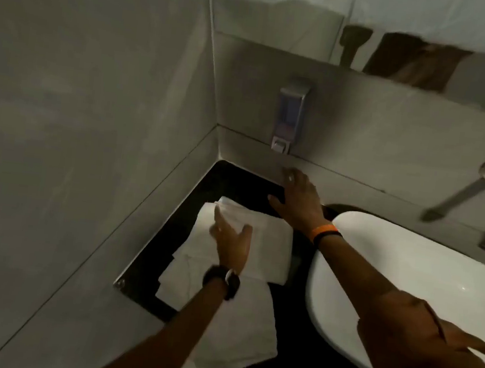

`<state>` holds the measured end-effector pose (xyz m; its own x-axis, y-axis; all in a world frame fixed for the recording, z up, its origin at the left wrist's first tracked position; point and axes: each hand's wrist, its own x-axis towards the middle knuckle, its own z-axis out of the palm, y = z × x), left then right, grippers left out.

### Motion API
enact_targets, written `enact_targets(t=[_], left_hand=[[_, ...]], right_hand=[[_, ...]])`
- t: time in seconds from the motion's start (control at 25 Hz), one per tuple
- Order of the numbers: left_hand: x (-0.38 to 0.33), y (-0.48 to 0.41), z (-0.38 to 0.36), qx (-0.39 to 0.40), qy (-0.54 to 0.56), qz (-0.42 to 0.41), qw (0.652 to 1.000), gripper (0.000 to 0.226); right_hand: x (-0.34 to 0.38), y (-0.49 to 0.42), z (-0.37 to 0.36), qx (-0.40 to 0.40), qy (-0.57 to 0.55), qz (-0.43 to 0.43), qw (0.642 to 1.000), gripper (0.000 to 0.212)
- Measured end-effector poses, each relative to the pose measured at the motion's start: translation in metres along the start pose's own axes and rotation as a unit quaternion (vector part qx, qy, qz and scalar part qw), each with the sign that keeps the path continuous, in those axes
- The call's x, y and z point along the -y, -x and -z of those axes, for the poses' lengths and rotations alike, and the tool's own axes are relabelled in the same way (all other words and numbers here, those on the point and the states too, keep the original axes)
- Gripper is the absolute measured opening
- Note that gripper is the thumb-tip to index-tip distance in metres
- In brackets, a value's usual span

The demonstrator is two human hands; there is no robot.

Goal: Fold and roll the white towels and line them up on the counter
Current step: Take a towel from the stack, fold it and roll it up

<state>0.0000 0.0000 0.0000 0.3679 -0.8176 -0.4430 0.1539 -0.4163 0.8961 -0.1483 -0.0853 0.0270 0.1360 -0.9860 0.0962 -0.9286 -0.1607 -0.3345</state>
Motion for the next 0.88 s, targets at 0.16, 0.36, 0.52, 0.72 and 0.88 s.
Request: enact_targets(t=[0.16, 0.36, 0.52, 0.72, 0.88], left_hand=[[0.062, -0.004, -0.001, -0.083, 0.024, 0.198, 0.976, 0.087], [0.065, -0.024, -0.027, -0.144, -0.018, 0.240, 0.960, 0.087], [0.069, -0.030, -0.036, -0.191, 0.055, 0.266, 0.943, 0.080], [0.089, -0.032, -0.029, -0.138, 0.052, 0.127, 0.981, 0.054], [0.077, -0.033, -0.020, -0.098, -0.048, -0.023, 0.994, 0.061]], right_hand=[[-0.016, -0.003, -0.068, 0.191, -0.093, -0.063, 0.975, 0.068], [-0.037, -0.024, -0.115, 0.287, -0.068, -0.091, 0.951, 0.080], [-0.041, -0.017, -0.138, 0.280, 0.000, -0.084, 0.956, 0.090], [-0.042, -0.022, -0.135, 0.246, -0.008, -0.089, 0.965, 0.078], [-0.035, -0.021, -0.121, 0.257, -0.089, -0.106, 0.957, 0.058]])
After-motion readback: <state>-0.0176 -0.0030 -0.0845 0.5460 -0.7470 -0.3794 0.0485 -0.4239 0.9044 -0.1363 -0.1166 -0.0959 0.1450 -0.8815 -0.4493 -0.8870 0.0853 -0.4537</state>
